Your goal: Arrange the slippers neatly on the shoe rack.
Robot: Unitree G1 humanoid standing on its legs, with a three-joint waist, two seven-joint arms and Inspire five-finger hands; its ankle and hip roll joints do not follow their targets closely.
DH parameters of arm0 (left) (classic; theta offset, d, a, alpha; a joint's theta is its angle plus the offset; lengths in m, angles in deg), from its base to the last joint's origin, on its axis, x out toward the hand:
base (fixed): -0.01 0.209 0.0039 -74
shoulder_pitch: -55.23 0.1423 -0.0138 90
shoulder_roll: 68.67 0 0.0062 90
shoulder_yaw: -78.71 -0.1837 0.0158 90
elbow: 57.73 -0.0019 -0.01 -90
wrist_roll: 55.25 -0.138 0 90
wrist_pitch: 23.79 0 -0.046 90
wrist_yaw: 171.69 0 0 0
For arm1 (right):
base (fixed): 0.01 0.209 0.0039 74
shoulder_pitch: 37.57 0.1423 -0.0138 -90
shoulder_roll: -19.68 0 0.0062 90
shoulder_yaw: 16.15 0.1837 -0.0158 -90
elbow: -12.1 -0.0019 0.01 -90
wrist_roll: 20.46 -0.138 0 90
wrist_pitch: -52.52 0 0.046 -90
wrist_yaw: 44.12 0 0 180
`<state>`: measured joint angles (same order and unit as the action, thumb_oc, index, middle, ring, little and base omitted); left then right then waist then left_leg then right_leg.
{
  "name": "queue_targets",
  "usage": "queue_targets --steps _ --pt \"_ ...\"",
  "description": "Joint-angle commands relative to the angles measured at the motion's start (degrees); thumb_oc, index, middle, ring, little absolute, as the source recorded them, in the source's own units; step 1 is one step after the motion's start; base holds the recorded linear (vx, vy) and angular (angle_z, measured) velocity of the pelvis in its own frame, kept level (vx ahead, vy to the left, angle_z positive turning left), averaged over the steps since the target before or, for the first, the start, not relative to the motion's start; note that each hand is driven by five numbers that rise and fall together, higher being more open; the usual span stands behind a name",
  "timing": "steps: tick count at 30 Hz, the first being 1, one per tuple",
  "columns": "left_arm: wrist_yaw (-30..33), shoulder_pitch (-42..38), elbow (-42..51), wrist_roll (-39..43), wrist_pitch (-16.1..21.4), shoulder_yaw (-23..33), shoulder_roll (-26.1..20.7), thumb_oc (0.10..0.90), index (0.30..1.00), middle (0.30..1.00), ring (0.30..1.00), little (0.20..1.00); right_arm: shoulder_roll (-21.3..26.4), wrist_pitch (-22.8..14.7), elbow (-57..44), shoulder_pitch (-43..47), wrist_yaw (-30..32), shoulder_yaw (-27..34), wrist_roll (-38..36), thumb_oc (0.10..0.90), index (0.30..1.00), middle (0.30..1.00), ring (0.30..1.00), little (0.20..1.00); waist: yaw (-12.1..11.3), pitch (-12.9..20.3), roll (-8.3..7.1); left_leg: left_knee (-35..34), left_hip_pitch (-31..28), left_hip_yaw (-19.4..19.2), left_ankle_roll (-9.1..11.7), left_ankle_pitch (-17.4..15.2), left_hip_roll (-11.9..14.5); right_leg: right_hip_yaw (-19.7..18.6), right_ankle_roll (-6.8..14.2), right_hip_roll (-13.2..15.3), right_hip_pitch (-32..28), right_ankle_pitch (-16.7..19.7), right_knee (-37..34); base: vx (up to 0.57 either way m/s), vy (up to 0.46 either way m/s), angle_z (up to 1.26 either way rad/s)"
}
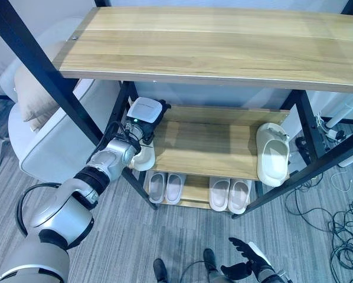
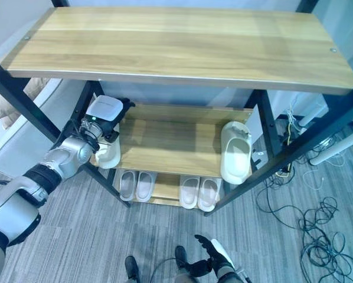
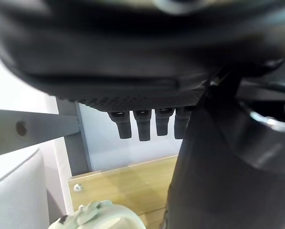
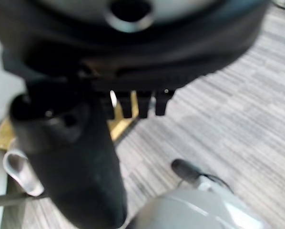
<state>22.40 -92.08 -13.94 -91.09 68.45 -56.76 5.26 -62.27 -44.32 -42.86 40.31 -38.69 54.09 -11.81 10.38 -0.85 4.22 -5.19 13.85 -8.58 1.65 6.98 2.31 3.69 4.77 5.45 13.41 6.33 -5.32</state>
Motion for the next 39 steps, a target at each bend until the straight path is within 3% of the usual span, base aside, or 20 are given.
queue_targets --steps 1,14,16,21,22,26,31,39 --pt "1.70 -14.18 -3.96 -2.15 -0.41 -0.15 -1.33 0.800 0.900 0.900 0.900 0.900 3.32 -2.14 -4.22 -1.67 1.58 2.29 -0.05 0.800 0.900 0.900 0.900 0.900 -1.18 1.30 0.56 0.19 0.99 4.04 2.11 -4.67 -0.56 3.19 4.88 1.26 1.83 -5.04 0.32 0.00 0.000 0.00" --pt "1.94 -15.57 -6.42 -5.80 -1.29 -2.88 -1.42 0.800 0.900 0.900 0.900 0.900 3.19 -2.37 -3.52 -1.29 1.89 1.26 0.07 0.800 0.900 0.900 0.900 0.900 -1.29 1.26 0.72 0.19 1.03 4.03 2.14 -4.78 -0.41 3.20 4.91 1.14 2.04 -5.02 0.32 0.00 0.000 0.00" --pt "5.00 -14.00 -7.94 -6.92 -2.47 -2.31 -3.40 0.800 0.900 0.900 0.900 0.900 2.88 -2.51 -1.59 -0.95 2.63 0.56 0.51 0.800 0.900 0.900 0.900 0.900 -1.68 1.21 0.59 0.19 0.90 4.12 2.16 -4.75 -0.33 3.57 4.83 1.12 1.80 -5.13 0.32 0.00 0.000 0.00" --pt "2.95 -11.78 -11.20 -7.29 -1.35 -2.15 -3.34 0.800 0.900 0.900 0.900 0.900 2.35 -2.91 0.10 -0.24 3.25 0.30 0.06 0.800 0.900 0.900 0.900 0.900 -1.83 1.21 0.74 0.19 0.41 4.14 2.22 -4.81 -0.42 3.75 4.80 1.06 1.24 -5.24 0.32 0.00 0.004 0.02" --pt "-0.03 -14.10 -10.69 -5.66 0.51 -3.30 -3.05 0.800 0.900 0.900 0.900 0.900 3.05 -2.82 -0.62 0.06 2.74 0.26 -0.18 0.800 0.900 0.900 0.900 0.900 -1.39 1.45 0.94 0.19 0.33 4.11 2.21 -4.86 -0.42 3.59 4.82 1.01 1.25 -5.25 0.32 0.02 0.014 0.05" --pt "2.10 -17.67 -5.95 -3.61 0.77 -4.92 -11.32 0.800 0.900 0.900 0.900 0.900 3.82 -2.71 -2.92 -1.83 1.76 1.55 0.17 0.800 0.900 0.900 0.900 0.900 -1.85 1.74 0.91 0.19 0.21 4.10 2.33 -4.85 -0.37 3.94 4.98 1.11 1.10 -5.31 0.32 0.01 0.003 0.01" --pt "2.90 -16.71 -2.74 -3.84 0.97 -4.85 -14.22 0.800 0.900 0.900 0.900 0.900 3.16 -2.79 -2.95 -1.83 1.63 1.18 0.82 0.800 0.900 0.900 0.900 0.900 -2.18 1.68 0.79 0.19 0.27 4.14 2.40 -4.84 -0.44 4.13 5.00 1.18 1.11 -5.30 0.32 0.00 0.000 0.00" --pt "2.83 -15.49 -2.24 -4.20 0.81 -4.24 -14.21 0.800 0.900 0.900 0.900 0.900 2.90 -2.80 -2.42 -1.77 1.86 1.20 0.84 0.800 0.900 0.900 0.900 0.900 -2.24 1.34 0.69 0.19 0.53 4.05 2.44 -4.75 -0.39 4.13 5.01 1.23 1.37 -5.16 0.32 0.00 0.000 0.00"
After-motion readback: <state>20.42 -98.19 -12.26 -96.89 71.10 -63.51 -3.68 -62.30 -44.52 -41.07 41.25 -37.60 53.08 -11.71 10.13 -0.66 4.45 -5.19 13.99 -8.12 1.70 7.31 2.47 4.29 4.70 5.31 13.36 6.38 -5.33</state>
